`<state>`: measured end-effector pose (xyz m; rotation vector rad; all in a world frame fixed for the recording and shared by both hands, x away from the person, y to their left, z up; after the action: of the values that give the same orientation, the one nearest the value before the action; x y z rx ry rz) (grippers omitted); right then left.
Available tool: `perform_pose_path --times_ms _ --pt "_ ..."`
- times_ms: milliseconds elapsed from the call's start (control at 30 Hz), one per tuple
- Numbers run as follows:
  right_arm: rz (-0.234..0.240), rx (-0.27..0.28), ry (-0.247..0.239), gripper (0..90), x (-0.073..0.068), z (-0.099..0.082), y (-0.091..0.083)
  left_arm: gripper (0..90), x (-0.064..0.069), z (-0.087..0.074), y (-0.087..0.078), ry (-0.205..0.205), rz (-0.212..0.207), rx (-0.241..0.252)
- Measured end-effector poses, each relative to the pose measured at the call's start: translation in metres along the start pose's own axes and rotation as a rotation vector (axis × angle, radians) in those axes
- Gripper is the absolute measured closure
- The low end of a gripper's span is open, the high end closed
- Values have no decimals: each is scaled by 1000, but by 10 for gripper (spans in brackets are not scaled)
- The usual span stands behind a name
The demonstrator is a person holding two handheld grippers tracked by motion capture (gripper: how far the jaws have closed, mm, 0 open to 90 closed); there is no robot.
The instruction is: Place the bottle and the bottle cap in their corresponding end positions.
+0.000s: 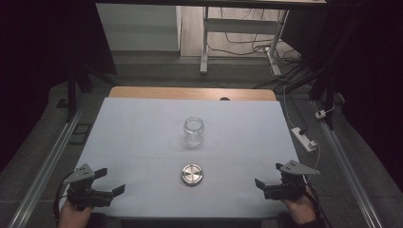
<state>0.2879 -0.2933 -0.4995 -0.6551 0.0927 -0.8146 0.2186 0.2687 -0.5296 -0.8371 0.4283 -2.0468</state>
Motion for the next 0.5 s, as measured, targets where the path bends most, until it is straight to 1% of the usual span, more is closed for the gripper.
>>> perform_pose_path --times_ms 233,367,433,500 --pt "-25 -29 36 0 3 -17 -11 0 -2 -8 0 -10 28 -21" --pt "-21 -54 50 0 3 -24 -13 0 -3 -12 1 -9 58 -44" --pt "-28 -53 53 0 3 -25 -16 0 -2 -13 1 -7 73 -46" --pt "-28 -66 54 0 2 -26 -17 0 -2 -15 1 -2 99 -64"
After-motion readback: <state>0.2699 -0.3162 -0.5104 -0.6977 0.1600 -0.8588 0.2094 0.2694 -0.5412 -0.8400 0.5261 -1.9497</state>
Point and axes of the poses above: each handheld gripper's, and its own axes: y roughly forward along the jaws, z roughly out of its top, x roughly to its right, the point moved 3 cm from there along y, roughly forward along the jaws, and after that the axes turned 13 degrees about -y, right-handed, at the moved point
